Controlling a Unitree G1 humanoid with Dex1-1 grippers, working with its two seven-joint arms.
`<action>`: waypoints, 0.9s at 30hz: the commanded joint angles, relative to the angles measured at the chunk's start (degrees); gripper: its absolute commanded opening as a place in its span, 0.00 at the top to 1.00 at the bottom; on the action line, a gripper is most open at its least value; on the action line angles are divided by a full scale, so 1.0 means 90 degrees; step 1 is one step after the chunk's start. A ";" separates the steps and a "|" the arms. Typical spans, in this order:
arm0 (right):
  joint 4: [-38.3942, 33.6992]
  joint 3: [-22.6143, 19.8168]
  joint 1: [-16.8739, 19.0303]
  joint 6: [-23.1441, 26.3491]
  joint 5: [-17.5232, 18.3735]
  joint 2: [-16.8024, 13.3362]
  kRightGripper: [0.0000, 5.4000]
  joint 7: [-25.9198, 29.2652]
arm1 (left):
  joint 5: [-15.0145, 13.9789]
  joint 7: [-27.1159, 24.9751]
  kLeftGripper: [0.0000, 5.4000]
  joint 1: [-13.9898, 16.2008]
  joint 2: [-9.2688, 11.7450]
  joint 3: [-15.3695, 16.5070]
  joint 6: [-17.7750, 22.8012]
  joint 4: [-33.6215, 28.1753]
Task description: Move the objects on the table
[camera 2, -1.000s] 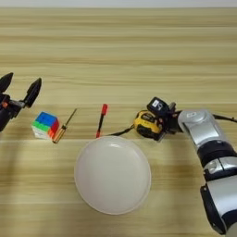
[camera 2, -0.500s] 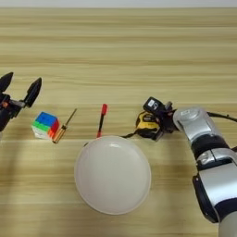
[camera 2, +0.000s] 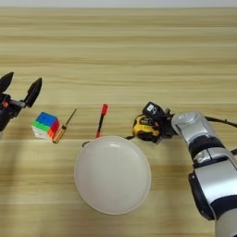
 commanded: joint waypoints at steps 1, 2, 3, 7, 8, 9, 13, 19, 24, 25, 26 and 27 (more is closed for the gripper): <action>0.0129 0.0015 -0.0124 -0.0064 -0.0081 0.0036 0.20 -0.0028 | 0.0054 0.0021 0.00 0.0004 -0.0019 -0.0027 -0.0049 -0.0024; 0.0138 0.0017 -0.0121 -0.0075 -0.0087 0.0040 0.20 -0.0025 | 0.0055 0.0022 0.00 0.0005 -0.0020 -0.0028 -0.0052 -0.0022; 0.0144 0.0014 -0.0118 -0.0084 -0.0085 0.0043 0.20 -0.0014 | 0.0055 0.0023 0.00 0.0004 -0.0020 -0.0030 -0.0054 -0.0021; 0.0163 0.0015 -0.0114 -0.0120 -0.0104 0.0043 0.20 -0.0013 | 0.0055 0.0024 0.00 0.0003 -0.0019 -0.0031 -0.0057 -0.0018; 0.0167 0.0014 -0.0112 -0.0128 -0.0106 0.0043 0.20 -0.0011 | 0.0055 0.0025 0.00 0.0003 -0.0020 -0.0031 -0.0057 -0.0018; 0.0171 0.0011 -0.0111 -0.0135 -0.0107 0.0043 0.20 -0.0008 | 0.0054 0.0025 0.00 0.0003 -0.0020 -0.0030 -0.0058 -0.0018; 0.0164 -0.0022 -0.0100 -0.0179 -0.0078 0.0053 0.20 -0.0032 | 0.0052 0.0021 0.00 0.0000 -0.0016 -0.0026 -0.0062 -0.0007; -0.0012 -0.0095 -0.0105 -0.0201 0.0016 0.0053 0.20 0.0047 | 0.0053 0.0023 0.00 -0.0008 -0.0016 -0.0025 -0.0064 0.0005; -0.0297 -0.0184 -0.0106 -0.0217 0.0109 0.0004 0.20 0.0142 | 0.0051 0.0026 0.00 -0.0008 -0.0019 -0.0025 -0.0062 0.0000; -0.0373 -0.0209 -0.0099 -0.0206 0.0134 -0.0005 0.20 0.0170 | 0.0051 0.0026 0.00 -0.0007 -0.0019 -0.0025 -0.0061 -0.0001; -0.0448 -0.0231 -0.0088 -0.0194 0.0148 -0.0013 0.20 0.0193 | 0.0051 0.0026 0.00 -0.0011 -0.0019 -0.0025 -0.0061 0.0004; -0.0536 -0.0249 -0.0070 -0.0181 0.0158 -0.0023 0.20 0.0220 | 0.0051 0.0025 0.00 -0.0016 -0.0018 -0.0024 -0.0060 0.0010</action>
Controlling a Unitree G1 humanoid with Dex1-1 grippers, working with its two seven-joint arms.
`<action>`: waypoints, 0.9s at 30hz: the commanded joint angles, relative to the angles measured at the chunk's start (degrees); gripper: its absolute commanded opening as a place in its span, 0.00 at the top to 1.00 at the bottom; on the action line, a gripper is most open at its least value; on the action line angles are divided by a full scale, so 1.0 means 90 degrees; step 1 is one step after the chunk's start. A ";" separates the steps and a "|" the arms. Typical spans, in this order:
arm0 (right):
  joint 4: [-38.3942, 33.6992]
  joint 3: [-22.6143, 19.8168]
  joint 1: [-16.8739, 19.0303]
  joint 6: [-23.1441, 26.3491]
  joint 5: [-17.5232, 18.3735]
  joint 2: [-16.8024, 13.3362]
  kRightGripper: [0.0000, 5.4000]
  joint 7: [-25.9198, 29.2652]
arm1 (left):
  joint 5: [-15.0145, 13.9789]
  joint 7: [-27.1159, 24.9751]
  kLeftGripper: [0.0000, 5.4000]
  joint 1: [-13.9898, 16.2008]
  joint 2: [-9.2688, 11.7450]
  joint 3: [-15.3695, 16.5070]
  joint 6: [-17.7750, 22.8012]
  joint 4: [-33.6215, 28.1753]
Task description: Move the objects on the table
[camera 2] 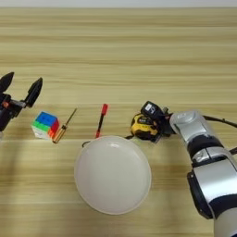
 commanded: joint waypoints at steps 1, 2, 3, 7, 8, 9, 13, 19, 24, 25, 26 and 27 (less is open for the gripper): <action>-0.0405 -0.0113 -0.0028 -0.0034 0.0142 -0.0079 0.20 0.0115 | 0.0049 0.0020 0.00 -0.0020 -0.0017 -0.0017 -0.0046 0.0016; -0.0532 -0.0122 0.0005 -0.0018 0.0159 -0.0094 0.20 0.0152 | 0.0051 0.0021 0.00 -0.0024 -0.0018 -0.0017 -0.0048 0.0021; -0.0647 -0.0128 0.0035 -0.0002 0.0178 -0.0107 0.20 0.0187 | 0.0053 0.0023 0.00 -0.0026 -0.0020 -0.0018 -0.0050 0.0025; -0.1096 -0.0153 0.0171 0.0093 0.0226 -0.0153 0.20 0.0293 | 0.0059 0.0031 0.00 -0.0031 -0.0025 -0.0023 -0.0050 0.0027; -0.1223 -0.0160 0.0212 0.0122 0.0242 -0.0166 0.20 0.0326 | 0.0060 0.0033 0.00 -0.0032 -0.0027 -0.0025 -0.0049 0.0027; -0.1370 -0.0168 0.0259 0.0163 0.0259 -0.0177 0.20 0.0362 | 0.0060 0.0035 0.00 -0.0033 -0.0029 -0.0026 -0.0049 0.0027; -0.2183 -0.0180 0.0519 0.0366 0.0358 -0.0237 0.20 0.0582 | 0.0064 0.0045 0.00 -0.0041 -0.0036 -0.0031 -0.0048 0.0032; -0.4066 -0.0070 0.1182 0.0935 0.0578 -0.0394 0.20 0.1001 | 0.0071 0.0051 0.00 -0.0065 -0.0041 -0.0036 -0.0058 0.0069; -0.5217 0.0083 0.1709 0.1357 0.0724 -0.0544 0.20 0.1365 | 0.0077 0.0056 0.00 -0.0084 -0.0047 -0.0040 -0.0068 0.0098; -0.5333 0.0106 0.1771 0.1418 0.0743 -0.0566 0.20 0.1389 | 0.0079 0.0056 0.00 -0.0085 -0.0046 -0.0041 -0.0070 0.0101; -0.5427 0.0128 0.1819 0.1475 0.0754 -0.0584 0.20 0.1408 | 0.0080 0.0057 0.00 -0.0085 -0.0044 -0.0042 -0.0068 0.0100; -0.5512 0.0173 0.1886 0.1516 0.0764 -0.0607 0.20 0.1453 | 0.0080 0.0057 0.00 -0.0086 -0.0042 -0.0042 -0.0067 0.0100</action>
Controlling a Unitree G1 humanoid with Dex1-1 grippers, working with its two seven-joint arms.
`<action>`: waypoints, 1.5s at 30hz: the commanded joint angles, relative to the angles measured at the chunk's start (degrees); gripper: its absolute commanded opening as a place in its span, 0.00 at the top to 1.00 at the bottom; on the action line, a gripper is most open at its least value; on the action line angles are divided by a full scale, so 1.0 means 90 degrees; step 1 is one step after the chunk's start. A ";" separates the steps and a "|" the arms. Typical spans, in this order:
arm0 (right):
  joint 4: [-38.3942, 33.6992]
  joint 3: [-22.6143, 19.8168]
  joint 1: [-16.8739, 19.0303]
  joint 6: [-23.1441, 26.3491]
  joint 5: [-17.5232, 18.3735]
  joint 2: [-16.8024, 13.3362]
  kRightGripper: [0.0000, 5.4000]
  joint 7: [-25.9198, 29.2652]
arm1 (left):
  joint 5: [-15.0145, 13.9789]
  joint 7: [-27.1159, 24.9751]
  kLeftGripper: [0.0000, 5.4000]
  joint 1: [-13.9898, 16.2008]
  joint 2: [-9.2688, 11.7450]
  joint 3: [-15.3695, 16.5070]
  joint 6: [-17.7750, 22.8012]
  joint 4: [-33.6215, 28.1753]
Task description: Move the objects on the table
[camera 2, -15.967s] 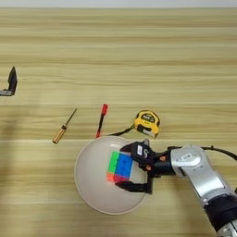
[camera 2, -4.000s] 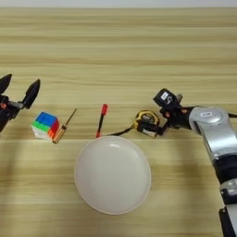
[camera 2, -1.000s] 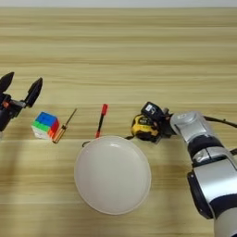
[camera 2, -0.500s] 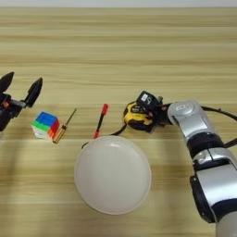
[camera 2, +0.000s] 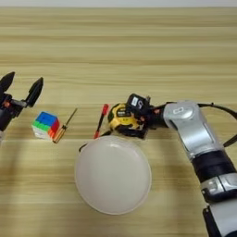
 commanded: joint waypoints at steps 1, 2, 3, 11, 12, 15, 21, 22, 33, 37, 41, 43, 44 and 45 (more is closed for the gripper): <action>-0.0442 0.0102 0.0187 0.0222 0.0134 -0.0177 0.20 0.0155 | 0.0071 0.0018 0.00 -0.0057 0.0001 -0.0025 -0.0024 0.0051; -0.0518 0.0152 0.0256 0.0248 0.0149 -0.0196 0.20 0.0218 | 0.0072 0.0019 0.00 -0.0056 0.0000 -0.0026 -0.0026 0.0051; -0.0589 0.0198 0.0321 0.0269 0.0173 -0.0207 0.20 0.0279 | 0.0073 0.0019 0.00 -0.0056 -0.0001 -0.0026 -0.0028 0.0051; -0.0811 0.0539 0.0614 0.0340 0.0203 -0.0297 0.20 0.0546 | 0.0074 0.0029 0.00 -0.0037 -0.0016 -0.0038 -0.0033 0.0018; -0.0850 0.0586 0.0653 0.0345 0.0214 -0.0315 0.20 0.0595 | 0.0074 0.0032 0.00 -0.0034 -0.0019 -0.0040 -0.0033 0.0011; -0.0939 0.0706 0.0757 0.0355 0.0265 -0.0372 0.20 0.0743 | 0.0084 0.0051 0.00 -0.0022 -0.0025 -0.0059 -0.0022 -0.0024; -0.0905 0.0856 0.0813 0.0340 0.0274 -0.0408 0.20 0.0815 | 0.0103 0.0092 0.00 -0.0008 -0.0035 -0.0100 -0.0018 -0.0057; -0.0898 0.0883 0.0818 0.0342 0.0282 -0.0408 0.20 0.0839 | 0.0109 0.0096 0.00 -0.0007 -0.0037 -0.0103 -0.0019 -0.0059; -0.0708 0.1130 0.0849 0.0310 0.0208 -0.0328 0.20 0.0821 | 0.0123 0.0102 0.00 0.0003 -0.0036 -0.0110 -0.0019 -0.0069; -0.0650 0.1208 0.0847 0.0286 0.0183 -0.0316 0.20 0.0806 | 0.0123 0.0102 0.00 -0.0002 -0.0036 -0.0110 -0.0021 -0.0061; -0.0609 0.1267 0.0857 0.0293 0.0236 -0.0305 0.20 0.0843 | 0.0126 0.0103 0.00 -0.0006 -0.0039 -0.0111 -0.0027 -0.0054; -0.0585 0.1315 0.0879 0.0271 0.0221 -0.0305 0.20 0.0816 | 0.0126 0.0102 0.00 -0.0004 -0.0038 -0.0111 -0.0029 -0.0053; -0.0553 0.1335 0.0880 0.0251 0.0197 -0.0304 0.20 0.0789 | 0.0126 0.0102 0.00 -0.0002 -0.0037 -0.0110 -0.0029 -0.0055; -0.0526 0.1348 0.0879 0.0243 0.0185 -0.0301 0.20 0.0771 | 0.0125 0.0101 0.00 -0.0002 -0.0037 -0.0110 -0.0029 -0.0055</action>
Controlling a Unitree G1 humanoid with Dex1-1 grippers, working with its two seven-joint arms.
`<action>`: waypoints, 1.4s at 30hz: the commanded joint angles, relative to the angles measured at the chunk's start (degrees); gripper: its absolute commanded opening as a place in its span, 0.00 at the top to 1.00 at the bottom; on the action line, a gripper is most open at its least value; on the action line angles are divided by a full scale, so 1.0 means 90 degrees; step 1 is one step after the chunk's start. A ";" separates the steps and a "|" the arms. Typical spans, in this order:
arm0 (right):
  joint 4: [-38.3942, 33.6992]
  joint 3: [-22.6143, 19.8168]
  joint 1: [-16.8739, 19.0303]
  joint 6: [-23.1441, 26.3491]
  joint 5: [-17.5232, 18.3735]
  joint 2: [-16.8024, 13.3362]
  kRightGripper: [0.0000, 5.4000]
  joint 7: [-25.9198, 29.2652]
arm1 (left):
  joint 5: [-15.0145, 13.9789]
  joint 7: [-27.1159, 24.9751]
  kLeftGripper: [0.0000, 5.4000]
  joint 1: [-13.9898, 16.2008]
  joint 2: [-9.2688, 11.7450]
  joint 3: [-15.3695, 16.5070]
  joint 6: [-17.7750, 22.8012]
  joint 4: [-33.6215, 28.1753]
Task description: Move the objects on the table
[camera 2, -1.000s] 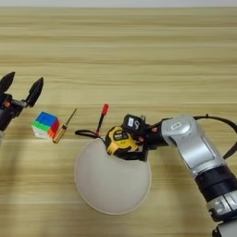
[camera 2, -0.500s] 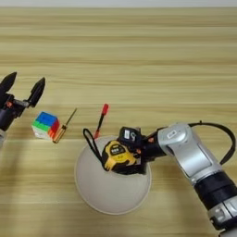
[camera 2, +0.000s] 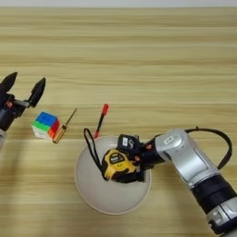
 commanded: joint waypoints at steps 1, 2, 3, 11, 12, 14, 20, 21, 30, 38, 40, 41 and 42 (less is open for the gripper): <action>0.0055 0.0057 -0.0057 -0.0089 -0.0044 0.0001 0.20 -0.0034 | 0.0082 0.0020 0.00 -0.0002 0.0025 -0.0019 -0.0023 -0.0043; 0.0084 0.0065 -0.0064 -0.0095 -0.0044 0.0008 0.20 -0.0044 | 0.0082 0.0019 0.00 -0.0003 0.0026 -0.0018 -0.0025 -0.0040; 0.0109 0.0073 -0.0070 -0.0101 -0.0046 0.0013 0.20 -0.0055 | 0.0082 0.0019 0.00 -0.0003 0.0027 -0.0017 -0.0026 -0.0037; 0.0085 0.0090 -0.0042 -0.0114 0.0045 0.0057 0.04 -0.0039 | 0.0073 0.0010 0.00 -0.0001 0.0032 -0.0010 -0.0026 -0.0036; 0.0078 0.0081 -0.0038 -0.0122 0.0061 0.0062 0.02 -0.0033 | 0.0072 0.0008 0.00 -0.0003 0.0032 -0.0010 -0.0027 -0.0032; 0.0057 0.0054 -0.0039 -0.0158 0.0107 0.0066 0.00 -0.0020 | 0.0073 0.0008 0.00 -0.0007 0.0031 -0.0010 -0.0031 -0.0025; -0.0068 -0.0056 -0.0074 -0.0143 0.0282 0.0068 0.00 -0.0013 | 0.0069 0.0000 0.00 -0.0013 0.0030 -0.0007 -0.0040 -0.0007; -0.0098 -0.0082 -0.0088 -0.0124 0.0320 0.0071 0.00 -0.0019 | 0.0069 0.0000 0.00 -0.0012 0.0030 -0.0006 -0.0040 -0.0007; -0.0639 -0.0383 -0.0166 0.0095 0.0841 0.0006 0.00 0.0123 | 0.0070 0.0003 0.00 -0.0013 0.0030 -0.0006 -0.0039 -0.0009; -0.1059 -0.0629 -0.0205 0.0376 0.1320 -0.0015 0.00 0.0235 | 0.0078 0.0019 0.00 -0.0009 0.0016 -0.0019 -0.0036 -0.0027; -0.1145 -0.0641 -0.0195 0.0441 0.1413 -0.0023 0.00 0.0251 | 0.0081 0.0025 0.00 -0.0009 0.0012 -0.0023 -0.0036 -0.0032; -0.1181 -0.0644 -0.0188 0.0462 0.1445 -0.0024 0.00 0.0253 | 0.0082 0.0028 0.00 -0.0007 0.0009 -0.0024 -0.0036 -0.0036; -0.1216 -0.0654 -0.0181 0.0490 0.1490 -0.0017 0.00 0.0259 | 0.0083 0.0030 0.00 -0.0007 0.0008 -0.0025 -0.0036 -0.0038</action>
